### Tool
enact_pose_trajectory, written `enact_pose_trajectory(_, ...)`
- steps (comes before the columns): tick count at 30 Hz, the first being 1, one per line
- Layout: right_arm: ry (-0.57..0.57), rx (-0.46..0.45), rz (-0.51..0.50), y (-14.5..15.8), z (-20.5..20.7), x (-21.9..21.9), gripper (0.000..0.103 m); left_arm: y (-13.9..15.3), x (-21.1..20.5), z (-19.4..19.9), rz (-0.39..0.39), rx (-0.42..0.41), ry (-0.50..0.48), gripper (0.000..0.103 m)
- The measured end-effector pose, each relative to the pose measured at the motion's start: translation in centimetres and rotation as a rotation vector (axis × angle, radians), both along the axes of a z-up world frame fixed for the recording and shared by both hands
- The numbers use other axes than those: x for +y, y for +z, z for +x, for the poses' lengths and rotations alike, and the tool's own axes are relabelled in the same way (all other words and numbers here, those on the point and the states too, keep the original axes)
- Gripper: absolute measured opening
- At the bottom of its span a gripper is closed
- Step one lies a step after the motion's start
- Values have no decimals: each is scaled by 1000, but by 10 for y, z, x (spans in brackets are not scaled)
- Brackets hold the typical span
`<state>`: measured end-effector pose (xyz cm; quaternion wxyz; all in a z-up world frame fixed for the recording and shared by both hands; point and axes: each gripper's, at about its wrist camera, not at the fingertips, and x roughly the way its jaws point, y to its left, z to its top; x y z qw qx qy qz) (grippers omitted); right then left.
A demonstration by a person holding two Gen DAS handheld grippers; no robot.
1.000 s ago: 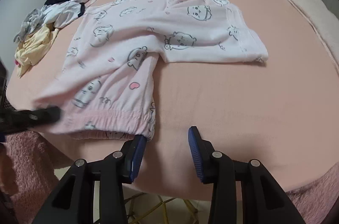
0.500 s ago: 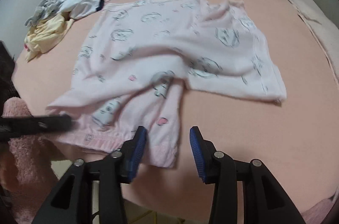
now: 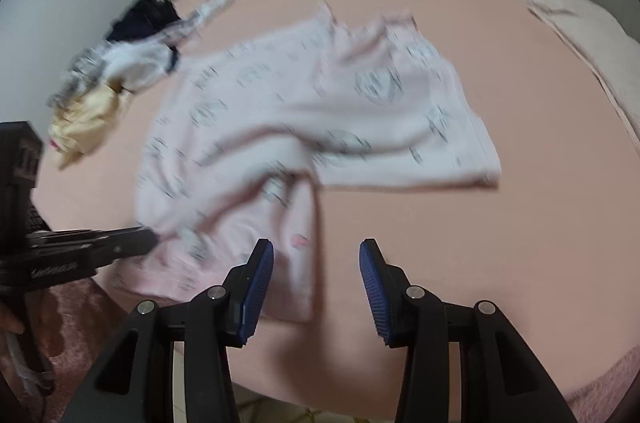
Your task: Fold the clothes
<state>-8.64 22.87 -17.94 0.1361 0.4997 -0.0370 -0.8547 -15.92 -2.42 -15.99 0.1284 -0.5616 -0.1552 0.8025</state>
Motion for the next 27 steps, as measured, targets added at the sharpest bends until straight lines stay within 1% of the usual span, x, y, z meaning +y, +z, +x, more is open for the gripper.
enact_pose_trajectory(2,37,13,-4,0,1,-8,46,5,-3,2,2,16,9,10)
enact_pose_trajectory(4,66,-42,37,-15,-1,-17,46,6,-7,6,17,17,24,10)
enact_pose_trajectory(5,56,-52,29,-19,-1,-16,46,7,-8,10,31,24,25,10)
enact_pose_trajectory(6,47,-62,20,-23,-1,-15,46,11,-6,15,43,45,4,10)
enact_pose_trajectory(7,36,-72,9,-26,-1,-13,46,15,0,18,33,66,-32,10)
enact_pose_trajectory(9,11,-78,-35,-18,-1,-4,46,22,12,23,7,105,-103,10)
enact_pose_trajectory(11,-44,-66,-43,-10,-3,8,46,27,30,22,-31,135,-175,10)
enact_pose_trajectory(14,-168,-73,-43,0,-11,41,46,30,64,7,-49,145,-278,10)
enact_pose_trajectory(16,-220,-62,-61,4,-20,67,46,31,90,-7,-71,143,-340,11)
enact_pose_trajectory(18,-244,-82,-42,2,-35,88,46,27,119,-24,-91,142,-384,13)
enact_pose_trajectory(21,-282,-86,-24,-5,-52,112,46,19,169,-48,-106,151,-433,25)
enact_pose_trajectory(23,-330,-79,-63,-11,-53,130,46,14,194,-59,-116,161,-458,38)
enact_pose_trajectory(26,-383,-102,-135,-27,-51,153,46,2,223,-74,-143,162,-470,41)
enact_pose_trajectory(27,-372,-119,-128,-32,-50,152,46,-1,229,-77,-150,164,-466,41)
